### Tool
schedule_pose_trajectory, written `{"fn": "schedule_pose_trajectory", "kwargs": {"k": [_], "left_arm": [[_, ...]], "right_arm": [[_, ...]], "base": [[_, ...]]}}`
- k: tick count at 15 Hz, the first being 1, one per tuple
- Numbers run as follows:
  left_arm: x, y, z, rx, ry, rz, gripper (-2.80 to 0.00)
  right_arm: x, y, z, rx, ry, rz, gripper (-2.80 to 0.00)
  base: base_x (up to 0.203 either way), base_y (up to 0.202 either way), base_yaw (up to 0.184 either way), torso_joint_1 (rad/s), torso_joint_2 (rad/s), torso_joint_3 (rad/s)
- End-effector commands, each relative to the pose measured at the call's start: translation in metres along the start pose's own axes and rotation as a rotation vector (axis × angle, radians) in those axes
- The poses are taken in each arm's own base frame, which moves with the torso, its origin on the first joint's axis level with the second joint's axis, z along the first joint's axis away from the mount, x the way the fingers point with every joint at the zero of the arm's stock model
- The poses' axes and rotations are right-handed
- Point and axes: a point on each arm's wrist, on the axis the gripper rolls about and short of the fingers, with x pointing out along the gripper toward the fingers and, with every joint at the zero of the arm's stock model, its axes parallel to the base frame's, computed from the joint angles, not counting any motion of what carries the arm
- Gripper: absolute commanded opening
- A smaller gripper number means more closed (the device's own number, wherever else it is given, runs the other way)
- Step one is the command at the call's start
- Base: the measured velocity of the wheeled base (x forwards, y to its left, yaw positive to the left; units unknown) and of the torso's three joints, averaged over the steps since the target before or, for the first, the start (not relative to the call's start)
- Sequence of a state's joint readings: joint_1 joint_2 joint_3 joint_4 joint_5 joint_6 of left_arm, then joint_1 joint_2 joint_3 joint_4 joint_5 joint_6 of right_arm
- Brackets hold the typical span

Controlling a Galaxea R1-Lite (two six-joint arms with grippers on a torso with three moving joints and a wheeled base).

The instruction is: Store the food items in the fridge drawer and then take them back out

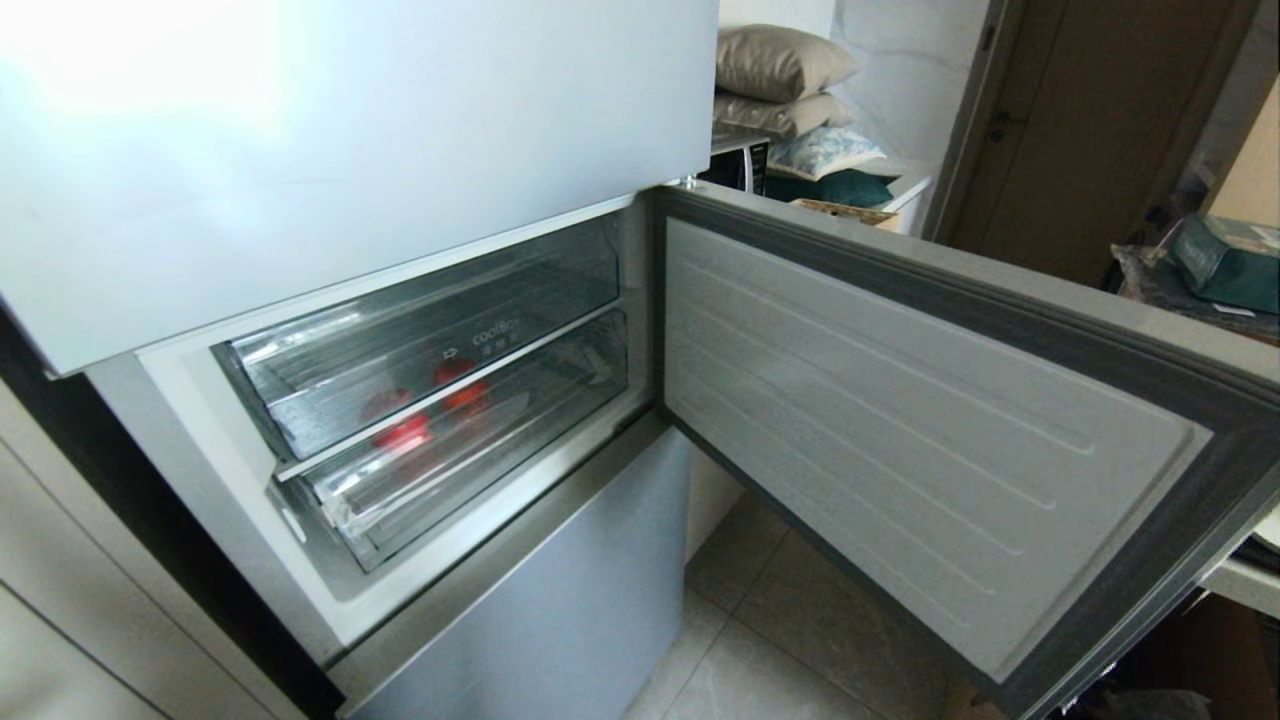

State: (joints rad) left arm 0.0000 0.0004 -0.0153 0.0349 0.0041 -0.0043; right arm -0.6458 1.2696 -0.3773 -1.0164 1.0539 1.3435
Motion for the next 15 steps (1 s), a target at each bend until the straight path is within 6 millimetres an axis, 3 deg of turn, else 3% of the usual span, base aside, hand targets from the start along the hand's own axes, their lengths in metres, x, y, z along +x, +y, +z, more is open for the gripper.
{"fn": "schedule_pose_trajectory", "kwargs": {"k": [1, 6, 10, 12, 15], "left_arm": [[0.0, 0.0, 0.0, 0.0, 0.0, 0.001, -2.8], [0.0, 0.0, 0.0, 0.0, 0.0, 0.001, -2.8], [0.0, 0.0, 0.0, 0.0, 0.0, 0.001, -2.8], [0.0, 0.0, 0.0, 0.0, 0.0, 0.001, -2.8], [0.0, 0.0, 0.0, 0.0, 0.0, 0.001, -2.8]], "right_arm": [[-0.017, 0.029, -0.041, -0.117, -0.007, 0.086, -2.8], [0.009, 0.034, -0.083, -0.313, -0.209, -0.048, -2.8], [0.019, 0.048, -0.115, -0.462, -0.148, -0.071, -2.8], [0.043, 0.048, -0.119, -0.485, -0.082, -0.13, -2.8], [0.102, 0.034, -0.122, -0.511, 0.006, -0.239, -2.8]], "base": [[0.0, 0.0, 0.0, 0.0, 0.0, 0.0], [0.0, 0.0, 0.0, 0.0, 0.0, 0.0], [0.0, 0.0, 0.0, 0.0, 0.0, 0.0], [0.0, 0.0, 0.0, 0.0, 0.0, 0.0], [0.0, 0.0, 0.0, 0.0, 0.0, 0.0]]}}
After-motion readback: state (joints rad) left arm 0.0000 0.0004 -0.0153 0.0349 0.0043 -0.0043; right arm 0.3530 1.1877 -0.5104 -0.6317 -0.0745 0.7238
